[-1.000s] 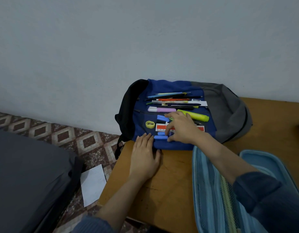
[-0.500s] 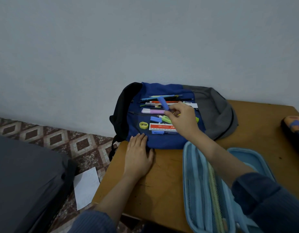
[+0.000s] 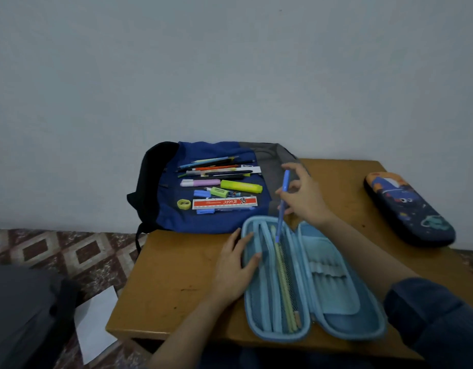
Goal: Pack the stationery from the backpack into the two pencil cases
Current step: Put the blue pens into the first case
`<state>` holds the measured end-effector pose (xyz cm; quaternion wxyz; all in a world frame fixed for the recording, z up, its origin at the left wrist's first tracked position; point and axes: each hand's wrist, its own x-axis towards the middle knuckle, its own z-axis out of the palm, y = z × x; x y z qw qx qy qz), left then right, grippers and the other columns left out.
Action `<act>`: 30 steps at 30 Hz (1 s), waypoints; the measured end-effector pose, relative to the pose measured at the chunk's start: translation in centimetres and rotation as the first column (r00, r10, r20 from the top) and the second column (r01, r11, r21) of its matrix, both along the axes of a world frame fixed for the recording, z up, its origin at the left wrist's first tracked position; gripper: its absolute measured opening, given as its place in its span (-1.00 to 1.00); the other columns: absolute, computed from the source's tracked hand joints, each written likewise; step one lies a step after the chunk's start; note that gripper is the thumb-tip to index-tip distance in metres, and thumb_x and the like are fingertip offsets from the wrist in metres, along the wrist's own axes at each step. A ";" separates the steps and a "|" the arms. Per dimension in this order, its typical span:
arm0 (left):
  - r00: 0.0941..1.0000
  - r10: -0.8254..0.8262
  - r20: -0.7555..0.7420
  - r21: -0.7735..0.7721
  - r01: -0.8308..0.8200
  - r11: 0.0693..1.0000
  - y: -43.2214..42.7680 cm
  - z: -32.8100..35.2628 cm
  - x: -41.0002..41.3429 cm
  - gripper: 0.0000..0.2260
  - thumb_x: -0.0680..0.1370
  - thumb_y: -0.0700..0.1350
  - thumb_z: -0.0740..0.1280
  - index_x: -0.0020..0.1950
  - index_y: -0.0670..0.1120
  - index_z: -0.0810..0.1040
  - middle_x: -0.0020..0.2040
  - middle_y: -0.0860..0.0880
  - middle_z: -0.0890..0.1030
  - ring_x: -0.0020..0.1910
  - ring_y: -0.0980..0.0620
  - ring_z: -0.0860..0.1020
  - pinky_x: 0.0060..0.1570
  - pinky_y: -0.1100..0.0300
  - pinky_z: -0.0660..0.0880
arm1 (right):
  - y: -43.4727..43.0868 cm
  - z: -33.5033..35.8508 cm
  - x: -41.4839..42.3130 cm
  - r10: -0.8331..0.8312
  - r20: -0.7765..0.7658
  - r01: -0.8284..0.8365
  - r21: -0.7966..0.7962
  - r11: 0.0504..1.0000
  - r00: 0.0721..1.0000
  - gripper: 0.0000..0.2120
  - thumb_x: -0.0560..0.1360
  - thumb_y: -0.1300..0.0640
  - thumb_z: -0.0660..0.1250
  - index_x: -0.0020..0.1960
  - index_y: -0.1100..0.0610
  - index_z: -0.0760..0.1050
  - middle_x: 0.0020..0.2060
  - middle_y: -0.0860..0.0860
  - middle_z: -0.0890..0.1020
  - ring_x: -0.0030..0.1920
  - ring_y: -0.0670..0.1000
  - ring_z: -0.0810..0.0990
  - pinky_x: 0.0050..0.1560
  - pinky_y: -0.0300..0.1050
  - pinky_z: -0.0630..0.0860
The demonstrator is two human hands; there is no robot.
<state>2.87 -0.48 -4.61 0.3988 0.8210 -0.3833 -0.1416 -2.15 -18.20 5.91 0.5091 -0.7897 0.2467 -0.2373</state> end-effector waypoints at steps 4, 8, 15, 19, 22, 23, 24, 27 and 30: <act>0.999 0.012 0.039 0.139 -0.017 0.990 -0.2 0.7 -0.1 -0.50 0.55 0.05 0.27 0.46 0.08 0.22 0.54 0.05 -0.08 0.51 -0.01 0.01 0.44 0.08 0.12 | -1.6 -1.1 -2.1 -0.091 -0.036 0.092 0.019 0.996 0.995 -0.56 0.48 0.38 0.30 0.29 0.07 0.36 -0.34 0.14 0.50 -0.33 0.12 0.56 -0.44 -0.04 0.62; 0.958 -0.089 0.274 0.209 0.031 0.977 -1.8 2.6 -1.8 -0.47 0.57 0.13 0.18 0.50 0.06 0.12 0.54 0.06 -0.21 0.51 0.01 -0.17 0.49 -0.04 -0.05 | -2.5 -2.0 -3.8 -0.150 -0.064 0.150 -0.004 0.989 0.987 -0.55 0.49 0.35 0.31 0.31 0.07 0.34 -0.24 0.19 0.57 -0.41 0.01 0.57 -0.53 -0.16 0.56; 0.887 -0.353 0.298 0.388 0.225 0.894 -2.3 0.8 -3.6 -0.47 0.59 0.23 -0.03 0.53 0.14 -0.04 0.54 0.15 -0.13 0.52 0.10 -0.12 0.47 0.08 -0.19 | -4.2 -2.6 -5.5 -0.227 -0.094 0.222 -0.062 0.973 0.969 -0.48 0.49 0.30 0.31 0.37 0.02 0.24 -0.31 0.13 0.56 -0.44 -0.01 0.51 -0.53 -0.18 0.47; 0.881 -0.343 0.326 0.377 0.212 0.902 -2.3 0.5 -3.6 -0.47 0.59 0.24 -0.05 0.53 0.15 -0.05 0.54 0.17 -0.14 0.52 0.12 -0.10 0.48 0.10 -0.14 | -4.3 -3.0 -5.9 -0.231 -0.085 0.232 0.000 0.973 0.969 -0.54 0.51 0.32 0.29 0.31 0.04 0.24 -0.27 0.10 0.54 -0.38 0.01 0.51 -0.48 -0.11 0.53; 0.879 -0.342 0.331 0.374 0.211 0.903 -2.3 0.4 -3.7 -0.47 0.58 0.24 -0.04 0.52 0.14 -0.04 0.54 0.16 -0.12 0.52 0.11 -0.08 0.48 0.09 -0.11 | -4.0 -3.3 -5.9 -0.212 -0.079 0.212 -0.004 0.977 0.974 -0.57 0.53 0.32 0.27 0.31 0.06 0.21 -0.22 0.15 0.55 -0.32 0.05 0.54 -0.47 -0.14 0.58; 0.879 -0.339 0.335 0.370 0.209 0.905 -2.4 0.4 -3.6 -0.47 0.59 0.24 -0.04 0.52 0.14 -0.03 0.54 0.15 -0.11 0.52 0.11 -0.07 0.48 0.09 -0.10 | -3.9 -3.2 -5.7 -0.208 -0.077 0.209 -0.007 0.978 0.975 -0.57 0.53 0.32 0.26 0.31 0.08 0.21 -0.21 0.17 0.55 -0.31 0.06 0.53 -0.47 -0.16 0.58; 0.880 -0.338 0.334 0.365 0.210 0.907 -2.4 0.4 -3.5 -0.47 0.59 0.23 -0.03 0.52 0.14 -0.02 0.54 0.15 -0.10 0.52 0.11 -0.06 0.48 0.09 -0.10 | -3.8 -3.1 -5.7 -0.202 -0.079 0.202 -0.009 0.979 0.976 -0.58 0.54 0.33 0.25 0.31 0.09 0.20 -0.21 0.18 0.54 -0.31 0.06 0.53 -0.46 -0.17 0.58; 0.883 -0.333 0.330 0.349 0.214 0.913 -2.5 0.4 -3.5 -0.48 0.59 0.23 -0.01 0.52 0.13 0.00 0.54 0.15 -0.08 0.52 0.11 -0.04 0.48 0.08 -0.09 | -3.6 -3.2 -5.4 -0.170 -0.127 0.169 -0.019 0.985 0.977 -0.61 0.53 0.32 0.26 0.28 0.08 0.23 -0.20 0.18 0.54 -0.34 0.05 0.53 -0.35 -0.04 0.62; 0.885 -0.325 0.334 0.341 0.208 0.917 -2.4 0.4 -3.6 -0.48 0.59 0.22 0.00 0.52 0.13 0.02 0.54 0.14 -0.06 0.52 0.11 -0.03 0.48 0.08 -0.08 | -3.5 -3.2 -5.3 -0.144 -0.209 0.147 0.000 0.989 0.967 -0.61 0.52 0.32 0.29 0.25 0.05 0.26 -0.13 0.22 0.55 -0.31 0.08 0.53 -0.29 0.02 0.63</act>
